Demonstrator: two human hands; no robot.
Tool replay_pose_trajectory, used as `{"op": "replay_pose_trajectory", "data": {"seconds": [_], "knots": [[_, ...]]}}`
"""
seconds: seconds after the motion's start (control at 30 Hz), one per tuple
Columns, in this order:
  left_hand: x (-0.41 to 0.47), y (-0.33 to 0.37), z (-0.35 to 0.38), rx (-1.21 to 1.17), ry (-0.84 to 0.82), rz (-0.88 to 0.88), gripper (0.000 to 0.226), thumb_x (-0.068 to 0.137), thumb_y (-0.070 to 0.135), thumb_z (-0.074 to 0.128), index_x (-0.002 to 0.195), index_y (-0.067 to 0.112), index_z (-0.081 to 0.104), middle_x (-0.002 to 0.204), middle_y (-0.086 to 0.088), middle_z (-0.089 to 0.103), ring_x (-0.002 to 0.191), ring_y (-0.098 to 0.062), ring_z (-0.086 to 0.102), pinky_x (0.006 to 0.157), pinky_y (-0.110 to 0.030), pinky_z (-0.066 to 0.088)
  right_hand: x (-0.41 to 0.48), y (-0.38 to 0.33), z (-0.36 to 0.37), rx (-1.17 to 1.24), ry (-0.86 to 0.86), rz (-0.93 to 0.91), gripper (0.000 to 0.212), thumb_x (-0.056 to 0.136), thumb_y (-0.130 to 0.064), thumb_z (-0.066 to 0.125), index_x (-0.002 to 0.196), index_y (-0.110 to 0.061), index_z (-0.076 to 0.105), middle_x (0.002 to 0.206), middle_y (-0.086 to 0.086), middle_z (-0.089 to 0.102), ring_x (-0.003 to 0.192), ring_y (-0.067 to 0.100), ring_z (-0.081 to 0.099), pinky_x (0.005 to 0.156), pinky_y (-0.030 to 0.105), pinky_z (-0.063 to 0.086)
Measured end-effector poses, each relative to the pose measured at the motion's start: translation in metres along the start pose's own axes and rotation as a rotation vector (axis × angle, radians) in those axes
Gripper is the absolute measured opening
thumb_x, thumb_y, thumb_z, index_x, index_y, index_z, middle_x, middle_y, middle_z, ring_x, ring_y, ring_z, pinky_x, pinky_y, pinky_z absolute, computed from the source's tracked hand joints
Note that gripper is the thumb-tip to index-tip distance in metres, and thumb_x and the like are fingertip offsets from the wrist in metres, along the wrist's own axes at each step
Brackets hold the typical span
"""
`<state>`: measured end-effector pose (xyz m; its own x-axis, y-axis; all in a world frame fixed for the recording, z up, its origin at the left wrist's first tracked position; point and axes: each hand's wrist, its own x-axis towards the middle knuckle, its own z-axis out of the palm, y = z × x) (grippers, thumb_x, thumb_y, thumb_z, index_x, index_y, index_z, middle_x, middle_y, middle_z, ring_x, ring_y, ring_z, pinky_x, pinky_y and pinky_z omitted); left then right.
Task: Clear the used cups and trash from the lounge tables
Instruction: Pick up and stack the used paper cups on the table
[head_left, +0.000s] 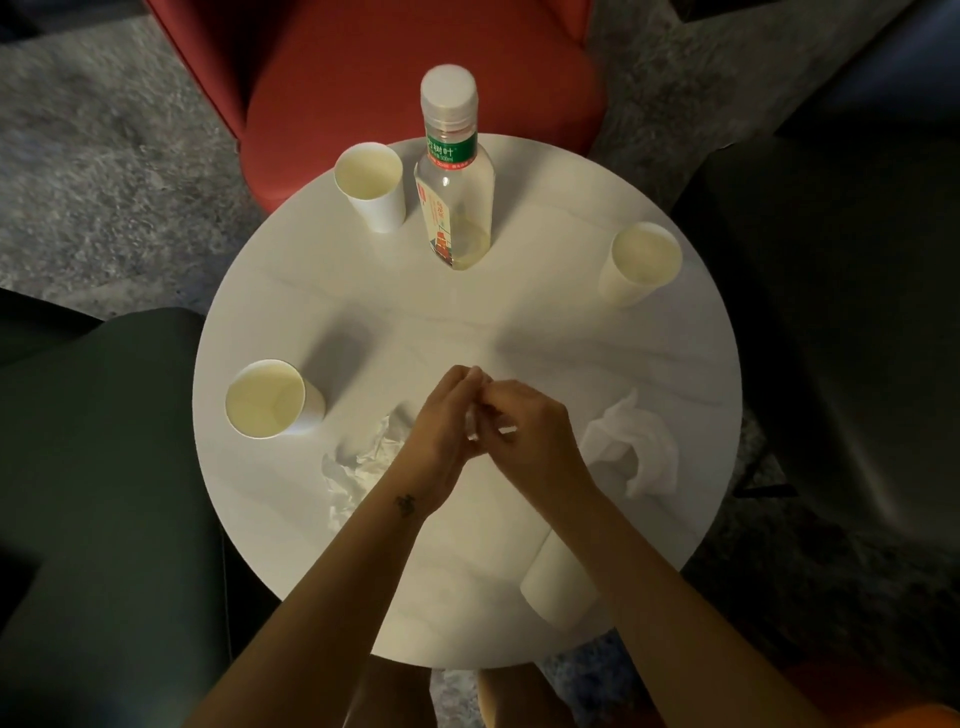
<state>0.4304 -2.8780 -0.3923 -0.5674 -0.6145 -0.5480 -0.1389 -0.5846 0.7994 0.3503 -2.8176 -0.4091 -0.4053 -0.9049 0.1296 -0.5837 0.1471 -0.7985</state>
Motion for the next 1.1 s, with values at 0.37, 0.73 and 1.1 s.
{"op": "replay_pose_trajectory", "data": {"seconds": [0.37,0.73,1.1], "knots": [[0.01,0.005,-0.019,0.316,0.179,0.059,0.027,0.093,0.015,0.047,0.066,0.011,0.047,0.057,0.0,0.045,0.052,-0.013,0.044,0.054,-0.025,0.038,-0.017,-0.009,0.018,-0.113,-0.01,-0.099,0.032,0.071,0.0,0.069,0.103,0.0,0.064,0.097,0.013,0.068,0.09,0.028,0.061,0.079,0.034,0.048],[-0.022,0.017,-0.097,0.909,0.27,0.192,0.011,0.078,0.006,0.056,0.071,-0.002,0.055,0.059,-0.009,0.05,0.057,-0.02,0.044,0.055,-0.027,0.033,-0.035,-0.038,0.072,-0.237,-0.18,0.225,0.079,0.069,-0.039,0.074,0.135,-0.02,0.037,0.138,0.003,0.04,0.122,0.022,0.04,0.096,0.033,0.032],[-0.04,-0.027,-0.132,0.941,0.123,0.133,0.027,0.089,0.013,0.048,0.116,0.014,0.051,0.105,-0.013,0.057,0.085,-0.022,0.052,0.071,-0.025,0.035,-0.058,-0.04,0.114,-0.156,-0.082,0.335,0.025,0.079,-0.005,0.064,0.104,-0.005,0.063,0.102,0.013,0.062,0.095,0.027,0.055,0.082,0.027,0.039]]}}
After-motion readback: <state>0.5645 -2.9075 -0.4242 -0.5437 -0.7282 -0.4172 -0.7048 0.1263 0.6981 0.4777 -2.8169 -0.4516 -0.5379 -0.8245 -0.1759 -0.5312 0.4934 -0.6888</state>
